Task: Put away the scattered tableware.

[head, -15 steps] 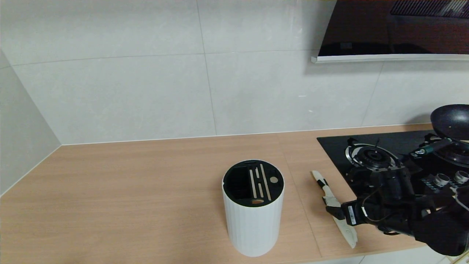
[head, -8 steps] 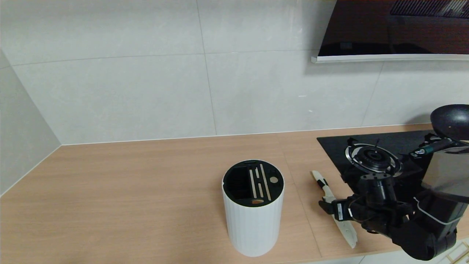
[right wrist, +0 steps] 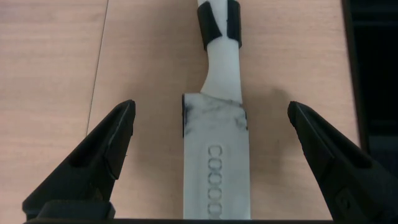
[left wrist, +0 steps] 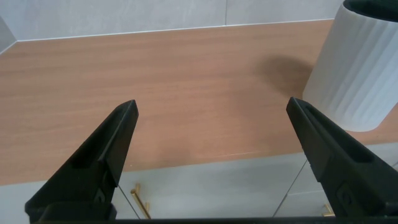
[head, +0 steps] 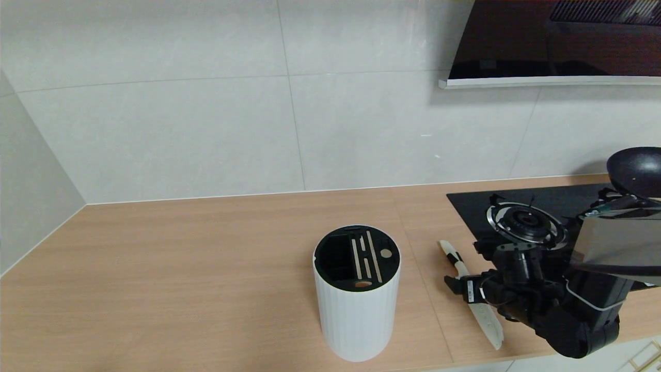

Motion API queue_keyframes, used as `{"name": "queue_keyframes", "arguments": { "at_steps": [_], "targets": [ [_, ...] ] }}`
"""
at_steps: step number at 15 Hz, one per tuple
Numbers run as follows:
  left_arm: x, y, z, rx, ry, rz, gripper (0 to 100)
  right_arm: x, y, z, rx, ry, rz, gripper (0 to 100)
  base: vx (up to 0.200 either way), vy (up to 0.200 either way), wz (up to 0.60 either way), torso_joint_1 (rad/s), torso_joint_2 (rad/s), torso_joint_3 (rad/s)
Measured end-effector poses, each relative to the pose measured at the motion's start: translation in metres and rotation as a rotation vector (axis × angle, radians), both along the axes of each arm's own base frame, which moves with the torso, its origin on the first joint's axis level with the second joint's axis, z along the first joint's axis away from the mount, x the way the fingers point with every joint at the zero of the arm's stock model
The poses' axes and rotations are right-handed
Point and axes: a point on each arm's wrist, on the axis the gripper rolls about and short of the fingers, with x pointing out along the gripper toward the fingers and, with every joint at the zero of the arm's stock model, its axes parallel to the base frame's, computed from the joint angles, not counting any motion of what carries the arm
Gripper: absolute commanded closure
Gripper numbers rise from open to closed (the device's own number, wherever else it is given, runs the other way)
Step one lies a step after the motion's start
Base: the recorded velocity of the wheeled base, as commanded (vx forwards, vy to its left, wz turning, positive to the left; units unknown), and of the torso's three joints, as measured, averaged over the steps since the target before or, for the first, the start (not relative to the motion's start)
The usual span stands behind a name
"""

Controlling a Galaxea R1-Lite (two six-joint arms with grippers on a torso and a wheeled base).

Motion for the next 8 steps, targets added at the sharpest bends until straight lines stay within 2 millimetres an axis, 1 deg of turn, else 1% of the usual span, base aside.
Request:
{"name": "queue_keyframes", "arguments": {
  "at_steps": [8],
  "targets": [
    [0.000, 0.000, 0.000, 0.000, 0.000, 0.000, 0, 0.006, -0.001, -0.012, -0.010, 0.018, -0.018, 0, 0.000, 0.000, 0.00, 0.000, 0.00, 0.000]
  ]
}}
